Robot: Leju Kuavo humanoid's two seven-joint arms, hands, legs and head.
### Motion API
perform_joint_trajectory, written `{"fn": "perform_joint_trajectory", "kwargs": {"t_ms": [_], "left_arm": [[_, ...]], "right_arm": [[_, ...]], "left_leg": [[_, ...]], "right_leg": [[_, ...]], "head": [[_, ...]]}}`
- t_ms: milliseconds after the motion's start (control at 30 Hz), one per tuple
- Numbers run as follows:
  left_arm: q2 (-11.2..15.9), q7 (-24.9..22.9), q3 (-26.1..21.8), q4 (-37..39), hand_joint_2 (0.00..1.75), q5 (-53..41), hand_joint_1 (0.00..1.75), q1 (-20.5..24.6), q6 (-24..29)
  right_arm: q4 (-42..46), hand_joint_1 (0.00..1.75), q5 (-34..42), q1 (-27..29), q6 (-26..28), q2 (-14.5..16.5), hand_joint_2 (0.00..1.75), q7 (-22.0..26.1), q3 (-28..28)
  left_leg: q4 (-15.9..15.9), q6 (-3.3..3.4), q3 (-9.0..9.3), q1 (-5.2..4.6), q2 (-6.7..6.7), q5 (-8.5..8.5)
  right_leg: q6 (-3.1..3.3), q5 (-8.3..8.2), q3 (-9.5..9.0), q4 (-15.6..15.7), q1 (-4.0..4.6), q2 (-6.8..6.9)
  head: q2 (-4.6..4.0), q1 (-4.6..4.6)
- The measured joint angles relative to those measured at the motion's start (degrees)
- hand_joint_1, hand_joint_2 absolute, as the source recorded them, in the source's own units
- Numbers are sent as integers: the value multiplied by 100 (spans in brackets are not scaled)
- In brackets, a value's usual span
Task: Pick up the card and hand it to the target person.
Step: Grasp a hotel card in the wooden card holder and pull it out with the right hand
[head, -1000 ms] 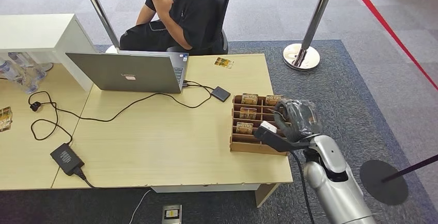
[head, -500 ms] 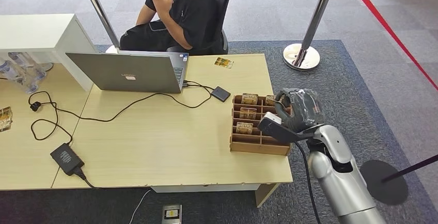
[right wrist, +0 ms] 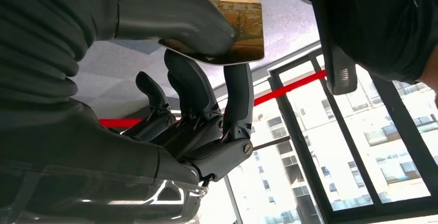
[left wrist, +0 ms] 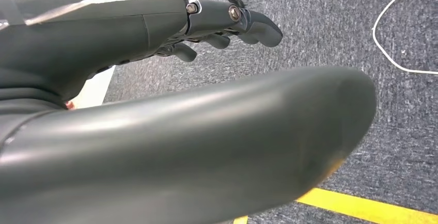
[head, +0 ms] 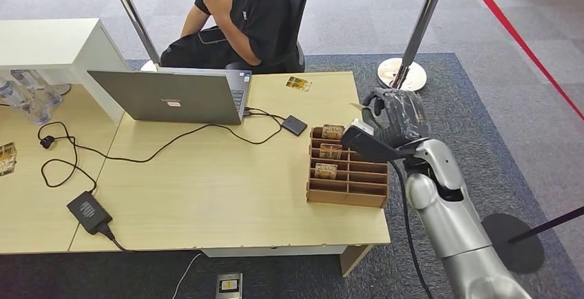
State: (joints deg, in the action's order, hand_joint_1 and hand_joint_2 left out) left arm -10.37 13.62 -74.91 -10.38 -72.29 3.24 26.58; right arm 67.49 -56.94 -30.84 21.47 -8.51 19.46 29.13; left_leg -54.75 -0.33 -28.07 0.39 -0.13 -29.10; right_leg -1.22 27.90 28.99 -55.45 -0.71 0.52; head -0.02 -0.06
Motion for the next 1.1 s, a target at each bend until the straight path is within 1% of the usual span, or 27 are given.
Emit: {"fn": "perform_joint_trajectory", "kwargs": {"t_ms": [300,600,867,1100], "left_arm": [[15,5,105,0,0,-89,0,31,-31],[39,11,173,0,0,-148,0,50,-92],[52,13,232,0,0,-168,0,59,-95],[55,13,246,2,0,-174,0,64,-95]], "right_arm": [[-364,141,54,-407,21,369,175,-29,143],[-626,142,4,-608,19,645,175,-54,297],[-827,142,-54,-753,19,825,175,-74,468],[-1007,139,-88,-844,36,896,175,-114,571]], "left_leg": [[0,0,0,0,0,0],[0,0,-1,0,0,0],[0,0,-1,1,0,0],[0,0,-3,1,-1,0]], "right_leg": [[0,0,1,-1,2,0],[0,0,1,-1,4,0],[0,0,2,-1,5,0],[0,0,3,-1,5,0]], "head": [[0,-1],[0,-1],[0,-1],[1,0]]}}
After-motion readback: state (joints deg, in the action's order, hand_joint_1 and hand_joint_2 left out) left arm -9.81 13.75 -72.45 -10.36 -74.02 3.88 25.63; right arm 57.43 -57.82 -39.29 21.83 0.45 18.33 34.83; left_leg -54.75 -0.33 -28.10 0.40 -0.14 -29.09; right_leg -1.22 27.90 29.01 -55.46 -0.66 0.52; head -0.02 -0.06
